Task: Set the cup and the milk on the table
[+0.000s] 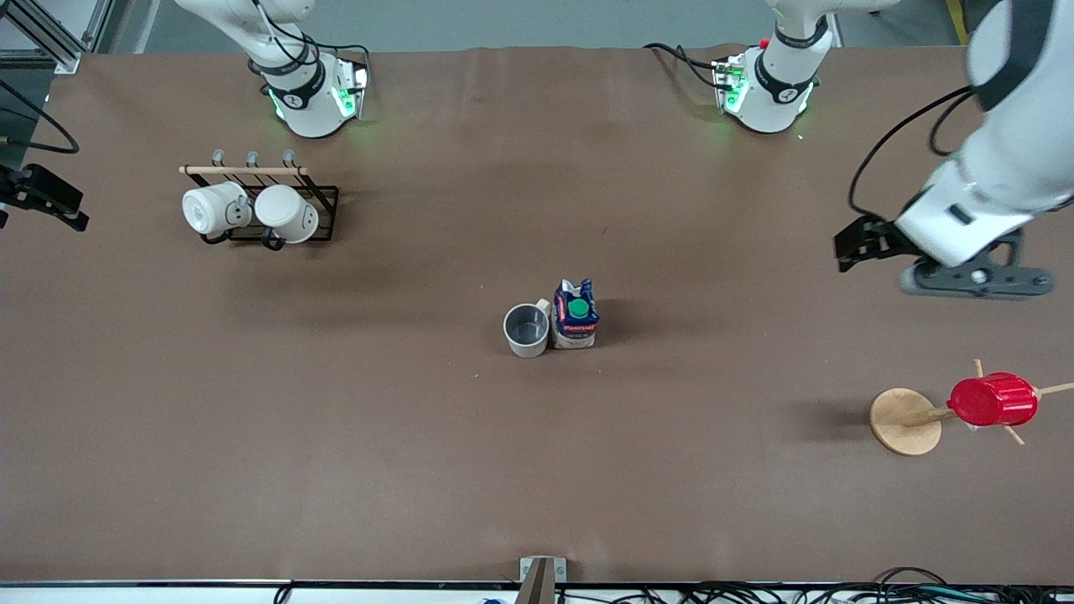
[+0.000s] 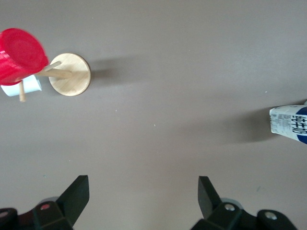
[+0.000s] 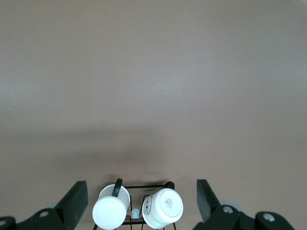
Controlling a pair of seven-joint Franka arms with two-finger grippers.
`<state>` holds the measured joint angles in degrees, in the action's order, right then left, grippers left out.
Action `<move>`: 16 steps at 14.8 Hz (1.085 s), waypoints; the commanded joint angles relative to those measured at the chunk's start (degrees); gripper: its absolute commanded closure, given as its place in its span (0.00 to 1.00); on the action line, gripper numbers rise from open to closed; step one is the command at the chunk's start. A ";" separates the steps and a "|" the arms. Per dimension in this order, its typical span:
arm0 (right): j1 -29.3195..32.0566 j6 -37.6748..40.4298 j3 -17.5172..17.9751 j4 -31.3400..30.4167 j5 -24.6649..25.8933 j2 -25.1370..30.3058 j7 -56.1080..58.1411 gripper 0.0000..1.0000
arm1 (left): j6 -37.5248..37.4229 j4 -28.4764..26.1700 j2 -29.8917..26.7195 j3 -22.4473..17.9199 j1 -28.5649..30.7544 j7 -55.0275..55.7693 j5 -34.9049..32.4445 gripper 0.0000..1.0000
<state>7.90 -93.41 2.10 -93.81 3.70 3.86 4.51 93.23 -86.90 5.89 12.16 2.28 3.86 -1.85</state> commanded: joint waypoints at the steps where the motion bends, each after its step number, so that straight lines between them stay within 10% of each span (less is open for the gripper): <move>1: 0.62 -0.11 0.09 1.17 -0.62 -0.52 -0.38 0.00 | -0.85 -2.48 -3.60 0.41 1.33 -3.32 1.59 0.00; 16: 1.59 -0.99 -0.26 4.60 -2.99 -0.61 -0.38 0.00 | -5.25 -1.78 -7.21 -0.21 1.59 -2.19 1.06 0.00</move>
<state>8.75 -95.35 1.47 -90.67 1.76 3.82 3.99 89.34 -89.24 -0.60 11.96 3.55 1.32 -0.98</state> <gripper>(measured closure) 0.000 0.000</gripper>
